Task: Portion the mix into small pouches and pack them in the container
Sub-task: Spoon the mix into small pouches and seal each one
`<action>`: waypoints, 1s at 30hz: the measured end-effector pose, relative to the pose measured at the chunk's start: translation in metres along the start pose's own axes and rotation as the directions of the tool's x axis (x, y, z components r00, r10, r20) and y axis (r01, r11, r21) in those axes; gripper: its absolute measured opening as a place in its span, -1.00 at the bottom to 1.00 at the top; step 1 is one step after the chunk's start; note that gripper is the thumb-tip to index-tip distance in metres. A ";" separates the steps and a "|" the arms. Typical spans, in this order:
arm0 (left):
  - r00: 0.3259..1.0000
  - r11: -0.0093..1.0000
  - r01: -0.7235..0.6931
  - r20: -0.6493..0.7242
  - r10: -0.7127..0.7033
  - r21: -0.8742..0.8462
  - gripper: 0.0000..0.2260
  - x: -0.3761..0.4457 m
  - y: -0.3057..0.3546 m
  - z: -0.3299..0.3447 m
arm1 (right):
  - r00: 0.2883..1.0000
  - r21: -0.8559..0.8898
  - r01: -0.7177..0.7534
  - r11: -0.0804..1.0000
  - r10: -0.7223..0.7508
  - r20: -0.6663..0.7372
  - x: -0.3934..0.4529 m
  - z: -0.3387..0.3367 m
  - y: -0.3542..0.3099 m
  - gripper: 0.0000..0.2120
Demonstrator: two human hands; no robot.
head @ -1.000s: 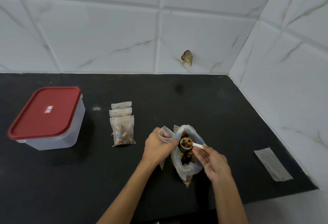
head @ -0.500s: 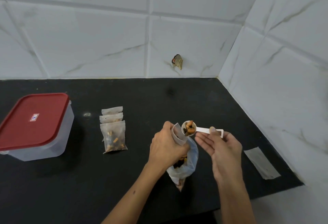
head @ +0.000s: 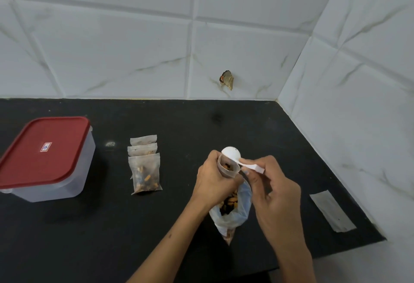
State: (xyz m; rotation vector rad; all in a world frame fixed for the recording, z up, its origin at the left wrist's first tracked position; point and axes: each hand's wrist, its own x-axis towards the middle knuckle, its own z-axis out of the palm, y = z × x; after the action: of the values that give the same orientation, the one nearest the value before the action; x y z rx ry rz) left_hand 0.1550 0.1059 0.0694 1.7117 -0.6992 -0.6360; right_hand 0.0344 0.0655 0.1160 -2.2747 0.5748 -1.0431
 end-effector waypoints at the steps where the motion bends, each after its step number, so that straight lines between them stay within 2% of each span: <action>1: 1.000 1.000 -0.009 -0.007 0.009 -0.012 -0.70 0.000 0.000 -0.001 | 1.000 0.003 -0.008 1.000 0.008 0.008 0.001 -0.001 -0.001 -0.83; 8: 0.993 0.993 -0.104 -0.065 0.101 -0.053 -0.66 -0.001 -0.001 -0.001 | 0.987 0.126 -0.159 0.979 0.153 0.053 0.006 -0.004 -0.006 -0.92; 11: 0.983 0.988 -0.151 -0.113 0.148 -0.022 -0.68 0.001 -0.002 -0.002 | 0.936 0.330 -0.288 0.899 0.337 -0.101 0.008 -0.003 -0.009 -0.96; 14: 0.974 0.982 -0.190 -0.124 0.188 -0.009 -0.68 0.004 -0.005 -0.004 | 0.770 0.572 -0.399 0.717 0.601 -0.215 0.012 0.002 -0.006 -0.97; 16: 0.971 0.979 -0.203 -0.125 0.201 0.000 -0.66 0.004 -0.006 -0.006 | 0.618 0.697 -0.469 0.543 0.766 -0.180 0.011 0.004 0.002 -0.99; 18: 0.972 0.980 -0.197 -0.132 0.194 -0.009 -0.64 0.004 -0.008 -0.007 | 0.482 0.763 -0.518 0.386 0.869 -0.113 0.007 0.009 0.014 -1.00; 19: 0.973 0.982 -0.186 -0.139 0.182 -0.022 -0.62 0.004 -0.010 -0.008 | 0.440 0.758 -0.551 0.349 0.893 -0.091 0.003 0.013 0.020 -0.99; 22: 0.975 0.984 -0.168 -0.160 0.157 -0.054 -0.54 0.005 -0.013 -0.011 | 0.357 0.662 -0.675 0.325 0.930 -0.092 -0.015 0.034 0.038 -0.91; 25: 0.979 0.989 -0.140 -0.156 0.132 -0.038 -0.42 0.004 -0.013 -0.014 | 0.297 0.627 -0.717 0.305 0.947 -0.121 -0.030 0.054 0.043 -0.81; 27: 0.985 0.991 -0.107 -0.144 0.094 -0.087 -0.32 0.002 -0.010 -0.016 | 0.299 0.604 -0.726 0.328 0.942 -0.152 -0.035 0.061 0.044 -0.74; 30: 0.995 0.980 -0.049 -0.100 0.030 -0.195 -0.28 -0.001 -0.007 -0.021 | 0.363 0.481 -0.768 0.422 0.906 -0.216 -0.040 0.063 0.049 -0.72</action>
State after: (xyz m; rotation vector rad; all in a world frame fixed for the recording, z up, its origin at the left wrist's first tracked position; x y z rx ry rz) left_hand 0.1705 0.1213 0.0675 1.5306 -0.5812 -0.5714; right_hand 0.0524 0.0716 0.0289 -1.0762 1.4890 -0.9563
